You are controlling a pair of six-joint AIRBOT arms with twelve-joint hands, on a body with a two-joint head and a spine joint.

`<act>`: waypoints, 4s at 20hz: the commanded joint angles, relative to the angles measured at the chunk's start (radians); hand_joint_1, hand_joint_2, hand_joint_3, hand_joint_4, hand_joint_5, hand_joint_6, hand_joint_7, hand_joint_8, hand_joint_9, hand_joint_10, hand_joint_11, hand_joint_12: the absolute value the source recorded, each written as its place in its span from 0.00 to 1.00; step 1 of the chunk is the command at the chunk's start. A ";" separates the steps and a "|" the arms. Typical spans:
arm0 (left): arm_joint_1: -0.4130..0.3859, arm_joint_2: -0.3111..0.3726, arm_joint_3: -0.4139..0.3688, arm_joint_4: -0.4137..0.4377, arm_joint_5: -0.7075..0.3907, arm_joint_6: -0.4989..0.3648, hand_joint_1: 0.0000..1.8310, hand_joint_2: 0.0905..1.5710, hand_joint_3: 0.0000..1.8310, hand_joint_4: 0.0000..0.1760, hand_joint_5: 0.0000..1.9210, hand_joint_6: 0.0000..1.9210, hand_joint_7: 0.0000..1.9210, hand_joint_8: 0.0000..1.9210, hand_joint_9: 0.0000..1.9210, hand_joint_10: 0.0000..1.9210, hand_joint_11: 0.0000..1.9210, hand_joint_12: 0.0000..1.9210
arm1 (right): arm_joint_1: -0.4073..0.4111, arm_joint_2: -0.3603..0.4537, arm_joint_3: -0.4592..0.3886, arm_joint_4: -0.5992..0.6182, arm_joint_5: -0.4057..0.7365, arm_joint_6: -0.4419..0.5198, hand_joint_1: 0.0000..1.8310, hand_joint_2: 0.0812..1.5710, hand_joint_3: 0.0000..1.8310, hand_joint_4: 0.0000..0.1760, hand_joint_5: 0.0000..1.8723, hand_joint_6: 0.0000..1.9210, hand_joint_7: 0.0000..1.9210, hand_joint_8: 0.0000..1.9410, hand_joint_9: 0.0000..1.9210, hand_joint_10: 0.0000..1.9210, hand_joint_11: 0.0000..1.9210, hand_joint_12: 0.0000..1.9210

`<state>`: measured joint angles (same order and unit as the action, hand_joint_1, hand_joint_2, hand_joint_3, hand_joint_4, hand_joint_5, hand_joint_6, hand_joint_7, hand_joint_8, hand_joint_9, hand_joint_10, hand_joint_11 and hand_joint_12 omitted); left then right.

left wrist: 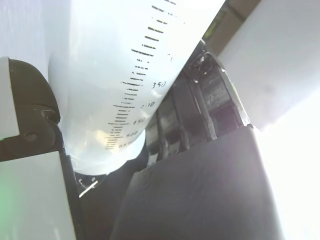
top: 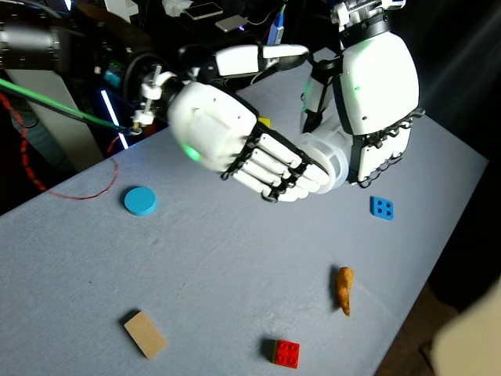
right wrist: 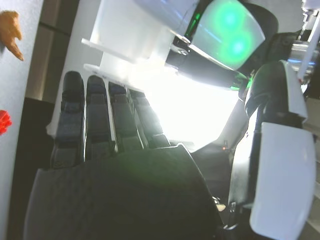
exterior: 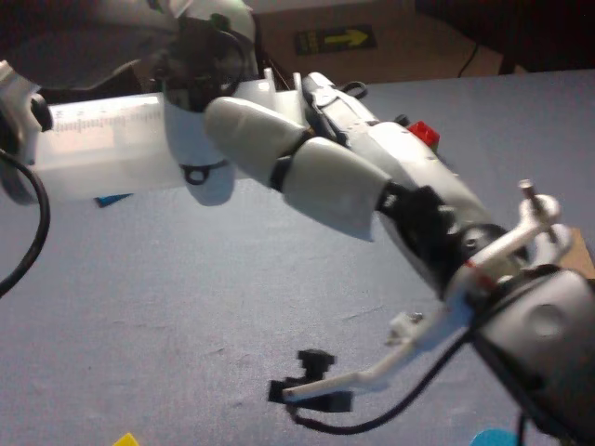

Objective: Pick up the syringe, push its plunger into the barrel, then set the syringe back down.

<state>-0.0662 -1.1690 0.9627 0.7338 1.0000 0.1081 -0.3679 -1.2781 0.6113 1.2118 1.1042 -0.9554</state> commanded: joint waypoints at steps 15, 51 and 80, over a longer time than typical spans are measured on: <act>0.024 -0.009 -0.024 0.075 -0.114 -0.036 0.76 0.72 0.00 0.00 0.46 0.57 0.46 0.57 0.44 0.70 0.33 0.75 | -0.116 0.337 -0.084 -0.292 0.034 -0.112 0.18 0.51 0.00 0.00 0.05 0.00 0.05 0.00 0.05 0.00 0.00 0.20; 0.469 -0.122 0.025 0.394 -0.300 -0.364 0.75 0.71 0.00 0.00 0.48 0.53 0.46 0.58 0.42 0.71 0.34 0.71 | -0.292 0.356 -0.059 -0.347 0.044 -0.343 0.18 0.51 0.00 0.00 0.05 0.00 0.05 0.00 0.04 0.00 0.00 0.21; 0.457 -0.167 0.069 0.406 -0.322 -0.376 0.25 0.58 0.00 0.40 0.01 0.00 0.00 0.00 0.00 0.00 0.00 0.00 | -0.309 0.355 -0.059 -0.385 0.007 -0.316 0.17 0.52 0.00 0.00 0.06 0.00 0.05 0.00 0.05 0.00 0.00 0.22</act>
<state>0.4019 -1.3312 1.0355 1.0863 0.6926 -0.2672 -0.6788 -0.9253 0.5514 0.8951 1.0275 -1.2800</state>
